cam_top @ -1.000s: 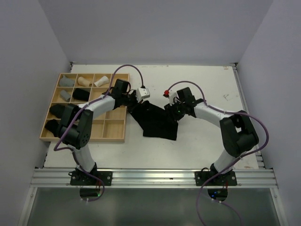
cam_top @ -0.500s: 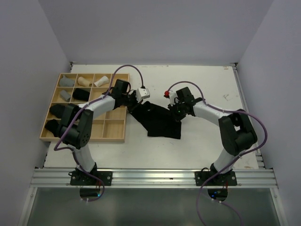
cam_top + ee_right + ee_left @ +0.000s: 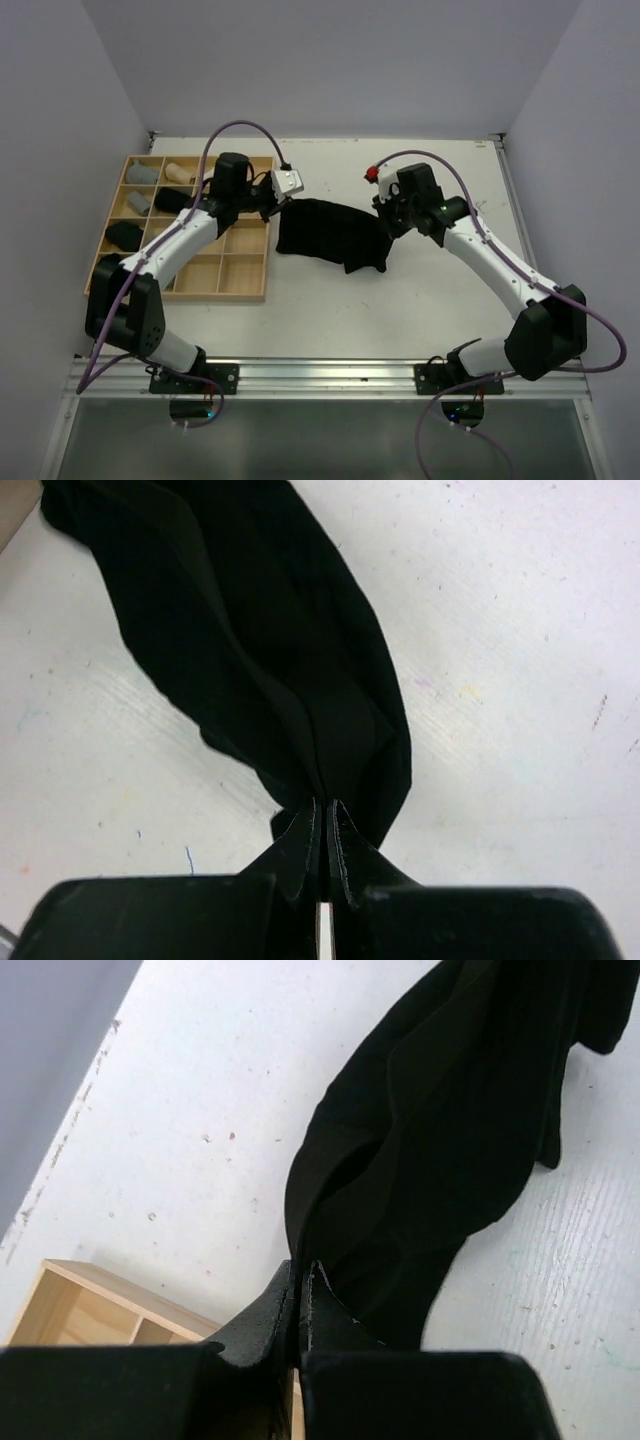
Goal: Roll the underwear
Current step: Flatten the underwear
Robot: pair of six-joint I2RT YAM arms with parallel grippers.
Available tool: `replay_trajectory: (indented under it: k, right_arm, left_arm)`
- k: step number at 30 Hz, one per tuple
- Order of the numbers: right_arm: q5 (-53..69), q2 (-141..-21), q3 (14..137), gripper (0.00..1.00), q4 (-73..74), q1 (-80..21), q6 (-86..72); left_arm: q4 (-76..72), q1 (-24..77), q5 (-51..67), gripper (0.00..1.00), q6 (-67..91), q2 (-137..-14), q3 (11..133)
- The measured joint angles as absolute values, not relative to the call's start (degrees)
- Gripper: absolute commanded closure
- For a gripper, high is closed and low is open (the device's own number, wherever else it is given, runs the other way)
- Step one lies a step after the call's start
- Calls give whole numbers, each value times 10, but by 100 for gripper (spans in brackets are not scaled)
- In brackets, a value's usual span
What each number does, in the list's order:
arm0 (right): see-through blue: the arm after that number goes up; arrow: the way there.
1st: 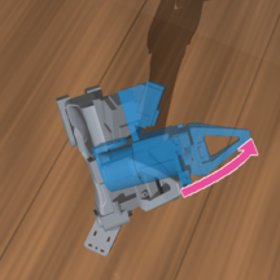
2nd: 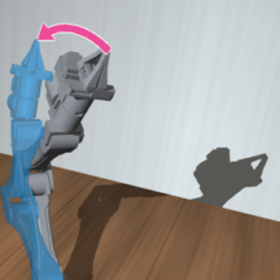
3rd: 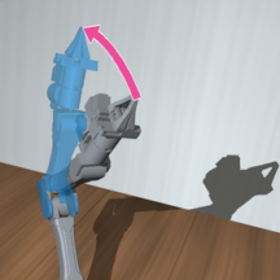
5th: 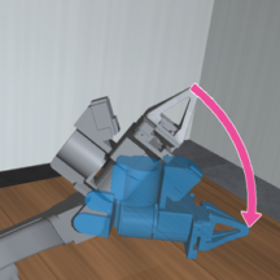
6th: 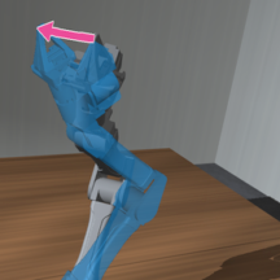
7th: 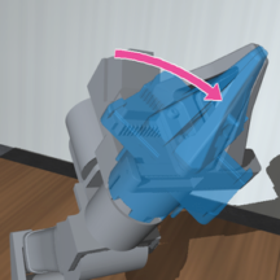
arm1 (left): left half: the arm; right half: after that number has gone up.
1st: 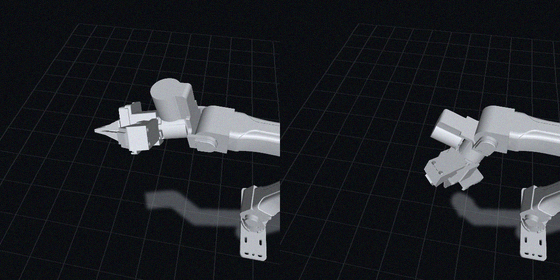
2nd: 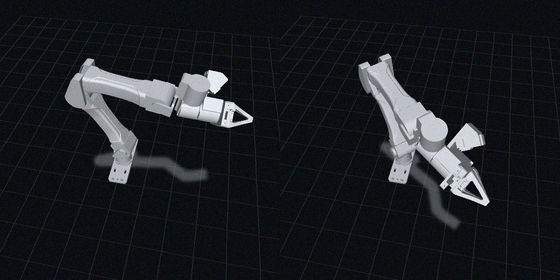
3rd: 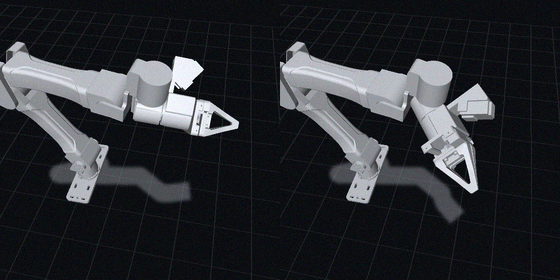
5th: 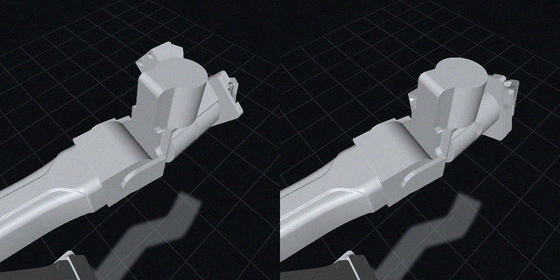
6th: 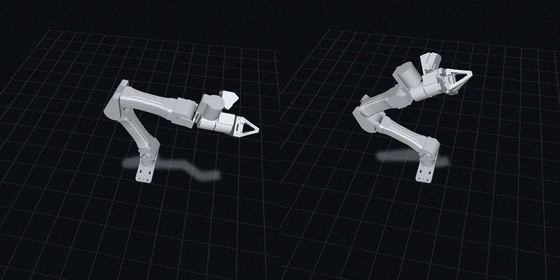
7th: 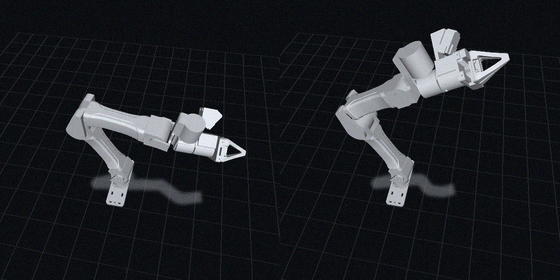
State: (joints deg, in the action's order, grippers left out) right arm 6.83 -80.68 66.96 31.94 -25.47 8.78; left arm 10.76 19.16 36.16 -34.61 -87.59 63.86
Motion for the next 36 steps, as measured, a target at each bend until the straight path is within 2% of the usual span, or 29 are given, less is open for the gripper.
replay_trajectory:
  k: [5,11,14,16,17,18,19,20,22,23,24,26,28,31,36]
  right_arm:
    - [69,-747,674,100,396,-261,90]
    - [86,-635,709,99,489,-278,75]
    - [84,-628,723,96,495,-278,70]
    - [75,-666,727,90,490,-276,70]
    - [72,-695,733,73,490,-271,70]
    - [70,-740,744,62,483,-263,65]
    - [69,-788,762,55,479,-253,62]
    - [67,-851,786,49,475,-239,57]
    - [59,-967,836,48,456,-207,45]
    - [52,-1012,859,47,457,-192,39]
    - [46,-1047,877,46,457,-178,31]
    - [31,-1074,883,47,463,-156,13]
    - [27,-1061,878,50,480,-143,-7]
    - [52,-980,818,57,474,-147,-43]
    - [97,-836,689,58,466,-176,-106]
  left_arm:
    - [123,191,390,100,-352,-804,612]
    - [161,195,431,100,-345,-637,538]
    - [153,213,434,100,-324,-612,535]
    - [131,235,427,100,-304,-635,537]
    - [119,245,420,100,-291,-663,542]
    - [106,255,413,100,-277,-699,552]
    - [93,262,401,93,-265,-743,571]
    - [84,267,385,72,-253,-800,597]
    - [80,266,350,60,-229,-910,660]
    - [80,262,330,50,-214,-963,695]
    - [78,255,314,46,-201,-1005,723]
    - [79,233,289,40,-177,-1040,741]
    - [83,211,277,39,-171,-1033,730]
    - [90,184,277,39,-180,-981,700]
    - [138,193,318,39,-237,-884,642]
